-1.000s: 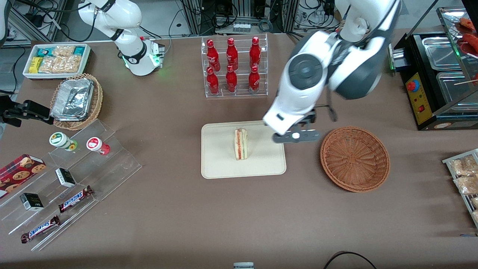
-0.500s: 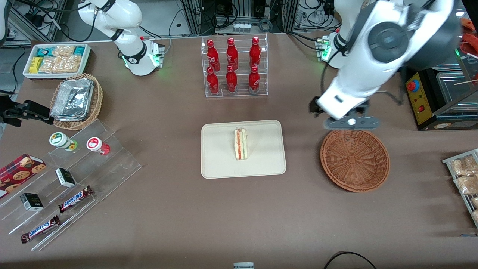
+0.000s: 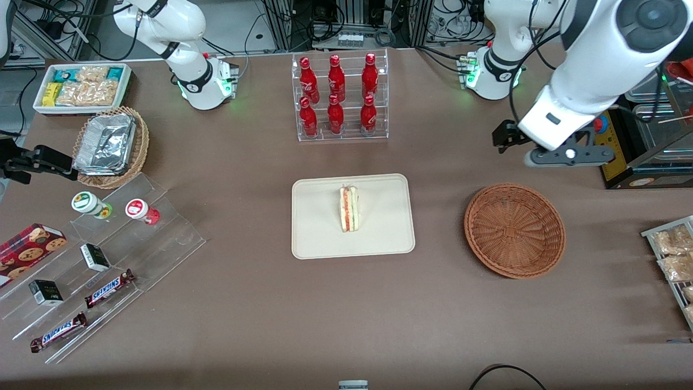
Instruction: Place sandwich from basket to tray
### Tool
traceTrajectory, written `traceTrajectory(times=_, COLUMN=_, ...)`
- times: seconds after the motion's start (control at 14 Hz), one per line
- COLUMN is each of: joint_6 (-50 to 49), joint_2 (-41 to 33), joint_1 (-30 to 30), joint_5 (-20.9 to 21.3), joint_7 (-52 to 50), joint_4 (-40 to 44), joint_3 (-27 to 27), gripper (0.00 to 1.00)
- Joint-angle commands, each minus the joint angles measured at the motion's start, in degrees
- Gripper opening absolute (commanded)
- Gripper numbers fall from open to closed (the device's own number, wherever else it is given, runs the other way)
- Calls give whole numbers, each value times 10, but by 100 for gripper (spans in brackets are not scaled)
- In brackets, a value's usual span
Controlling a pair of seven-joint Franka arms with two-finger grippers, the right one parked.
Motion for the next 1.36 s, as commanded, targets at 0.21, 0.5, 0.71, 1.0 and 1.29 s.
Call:
traceTrajectory(times=0.21, joint_6=-20, joint_2=-25, joint_1=67, joint_5=-4, joint_7=44, joint_4=-5, joint_3=-4, gripper=100)
traceTrajectory(times=0.5, joint_6=-36, joint_2=-21, joint_1=71, joint_5=-4, joint_7=75, joint_4=14, joint_3=15, gripper=100)
traceTrajectory(times=0.71, joint_6=-37, joint_2=-3, joint_1=69, joint_5=-4, joint_7=77, joint_4=40, joint_3=15, gripper=100)
traceTrajectory(times=1.0, joint_6=-36, joint_2=0, joint_1=69, joint_5=-5, joint_7=78, joint_4=42, joint_3=17, gripper=100)
traceTrajectory(times=1.29, joint_6=-36, joint_2=1, joint_1=69, joint_5=-4, joint_7=108, joint_4=41, joint_3=34, gripper=100)
